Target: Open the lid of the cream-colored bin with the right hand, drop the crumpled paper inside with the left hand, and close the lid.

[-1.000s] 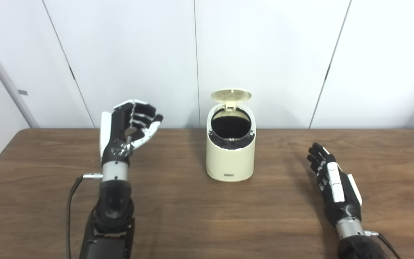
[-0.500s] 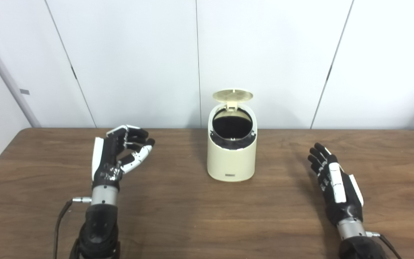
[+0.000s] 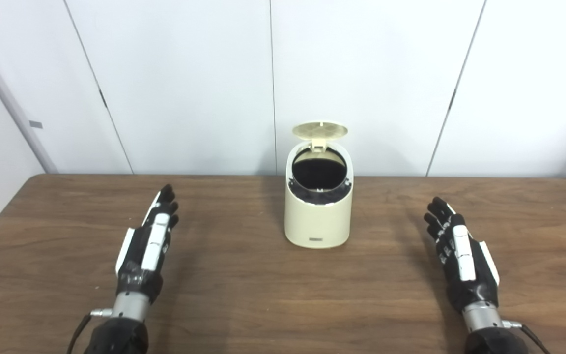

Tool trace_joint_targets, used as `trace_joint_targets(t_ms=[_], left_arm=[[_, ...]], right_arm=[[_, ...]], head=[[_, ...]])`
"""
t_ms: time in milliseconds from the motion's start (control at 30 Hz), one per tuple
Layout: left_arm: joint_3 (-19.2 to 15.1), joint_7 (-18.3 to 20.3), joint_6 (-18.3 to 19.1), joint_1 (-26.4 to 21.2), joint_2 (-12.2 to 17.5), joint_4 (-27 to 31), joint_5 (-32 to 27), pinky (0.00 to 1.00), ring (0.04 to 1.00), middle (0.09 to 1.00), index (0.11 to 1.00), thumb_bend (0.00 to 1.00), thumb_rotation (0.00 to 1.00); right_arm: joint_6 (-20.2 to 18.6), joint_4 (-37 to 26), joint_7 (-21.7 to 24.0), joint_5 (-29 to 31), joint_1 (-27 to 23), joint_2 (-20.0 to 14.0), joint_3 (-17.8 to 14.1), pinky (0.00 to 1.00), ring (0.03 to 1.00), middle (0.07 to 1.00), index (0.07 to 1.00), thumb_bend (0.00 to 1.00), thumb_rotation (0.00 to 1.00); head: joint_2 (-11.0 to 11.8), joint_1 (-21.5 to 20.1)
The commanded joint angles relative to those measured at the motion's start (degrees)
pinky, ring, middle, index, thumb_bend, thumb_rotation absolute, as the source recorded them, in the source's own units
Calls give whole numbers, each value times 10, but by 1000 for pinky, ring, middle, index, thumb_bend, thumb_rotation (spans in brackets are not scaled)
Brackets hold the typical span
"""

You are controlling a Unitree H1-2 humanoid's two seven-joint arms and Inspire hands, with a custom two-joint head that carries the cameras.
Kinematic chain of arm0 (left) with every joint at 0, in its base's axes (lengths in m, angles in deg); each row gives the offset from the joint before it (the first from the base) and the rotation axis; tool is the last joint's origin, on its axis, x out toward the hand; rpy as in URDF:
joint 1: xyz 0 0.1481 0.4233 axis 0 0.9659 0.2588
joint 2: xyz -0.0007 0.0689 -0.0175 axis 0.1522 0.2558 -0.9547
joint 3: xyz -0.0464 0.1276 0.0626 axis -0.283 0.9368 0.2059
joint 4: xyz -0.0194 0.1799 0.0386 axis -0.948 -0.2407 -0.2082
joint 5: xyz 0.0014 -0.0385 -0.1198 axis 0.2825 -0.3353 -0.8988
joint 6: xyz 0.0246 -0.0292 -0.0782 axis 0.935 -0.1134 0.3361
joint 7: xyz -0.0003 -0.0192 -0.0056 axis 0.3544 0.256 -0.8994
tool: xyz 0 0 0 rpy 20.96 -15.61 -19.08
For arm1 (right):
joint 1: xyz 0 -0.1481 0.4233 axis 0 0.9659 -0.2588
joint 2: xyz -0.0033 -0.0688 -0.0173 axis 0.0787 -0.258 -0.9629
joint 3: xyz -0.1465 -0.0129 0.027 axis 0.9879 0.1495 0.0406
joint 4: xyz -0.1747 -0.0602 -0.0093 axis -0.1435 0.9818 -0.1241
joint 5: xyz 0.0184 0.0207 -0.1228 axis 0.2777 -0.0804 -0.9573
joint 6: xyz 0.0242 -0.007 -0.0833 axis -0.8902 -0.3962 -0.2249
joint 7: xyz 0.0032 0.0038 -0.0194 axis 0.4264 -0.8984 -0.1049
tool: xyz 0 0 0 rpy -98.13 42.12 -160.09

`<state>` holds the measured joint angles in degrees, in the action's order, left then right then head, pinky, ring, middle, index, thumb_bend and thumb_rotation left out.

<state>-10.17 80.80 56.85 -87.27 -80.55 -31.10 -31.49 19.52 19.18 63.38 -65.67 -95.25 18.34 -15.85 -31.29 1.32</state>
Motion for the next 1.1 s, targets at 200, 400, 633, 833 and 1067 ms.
trace_joint_targets(t_ms=[200, 400, 633, 833, 1067], left_arm=[[-10, 8, -70, 14, 1, -26, -18, 1000, 1000, 1000, 1000, 557, 929], [-17, 4, -87, 21, -6, -35, -27, 1000, 1000, 1000, 1000, 579, 893], [-19, 3, -88, 32, -3, -31, -28, 1000, 1000, 1000, 1000, 553, 906], [-19, 3, -84, 41, 3, -27, -25, 1000, 1000, 1000, 1000, 584, 908], [-19, 8, -85, 47, 3, -29, -35, 1000, 1000, 1000, 1000, 560, 901]], right_arm=[[18, -1, 6, 4, 29, -1, -3, 985, 943, 930, 906, 456, 905], [18, -19, 4, 7, 37, 0, -5, 1000, 961, 952, 926, 490, 904], [21, -49, 5, -3, 46, -2, 1, 1000, 971, 967, 932, 539, 918], [24, -62, 3, -14, 53, -5, 5, 1000, 971, 968, 928, 544, 949], [23, -72, 3, -15, 64, -9, 3, 1000, 974, 974, 940, 492, 972]], head=[[-3, 1], [-5, -2], [-13, -12], [-21, -20], [-32, -36]])
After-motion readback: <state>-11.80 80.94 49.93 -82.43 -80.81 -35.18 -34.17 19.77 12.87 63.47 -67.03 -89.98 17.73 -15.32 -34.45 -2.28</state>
